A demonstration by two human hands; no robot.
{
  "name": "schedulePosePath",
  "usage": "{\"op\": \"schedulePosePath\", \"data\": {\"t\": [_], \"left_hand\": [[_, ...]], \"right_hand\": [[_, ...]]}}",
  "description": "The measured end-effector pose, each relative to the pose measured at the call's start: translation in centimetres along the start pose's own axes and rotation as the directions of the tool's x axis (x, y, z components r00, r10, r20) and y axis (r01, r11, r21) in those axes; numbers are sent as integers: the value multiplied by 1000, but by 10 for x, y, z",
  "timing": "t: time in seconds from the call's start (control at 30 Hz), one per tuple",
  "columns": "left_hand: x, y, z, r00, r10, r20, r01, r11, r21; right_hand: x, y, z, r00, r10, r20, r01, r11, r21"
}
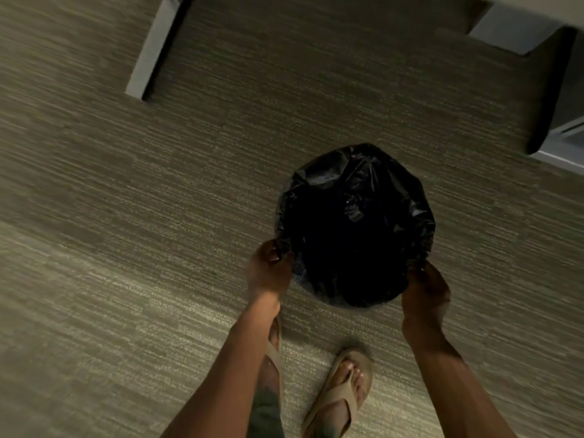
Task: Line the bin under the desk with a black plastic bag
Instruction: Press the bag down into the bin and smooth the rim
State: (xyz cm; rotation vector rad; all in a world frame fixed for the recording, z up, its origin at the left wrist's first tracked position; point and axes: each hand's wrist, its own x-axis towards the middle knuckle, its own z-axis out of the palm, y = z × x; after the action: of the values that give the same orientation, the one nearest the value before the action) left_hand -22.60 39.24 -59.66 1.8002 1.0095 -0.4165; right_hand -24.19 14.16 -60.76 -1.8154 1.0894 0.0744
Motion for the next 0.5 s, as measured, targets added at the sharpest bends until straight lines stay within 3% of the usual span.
{"op": "schedulePosePath", "data": {"t": [0.2,0.3,0.5], "left_hand": [[12,4,-25,1000,18,-6,-18,998,-66],[22,-7,-52,999,-20,-36,13,982,-187],[54,-28,-138,989,-80,-127,32,940,-339]], "right_hand": [[-8,-13,9,998,15,59,-13,999,-31],[-25,-32,31,993,7,114,-2,999,-41],[-72,-86,115,955,-143,258,182,974,-136]]}}
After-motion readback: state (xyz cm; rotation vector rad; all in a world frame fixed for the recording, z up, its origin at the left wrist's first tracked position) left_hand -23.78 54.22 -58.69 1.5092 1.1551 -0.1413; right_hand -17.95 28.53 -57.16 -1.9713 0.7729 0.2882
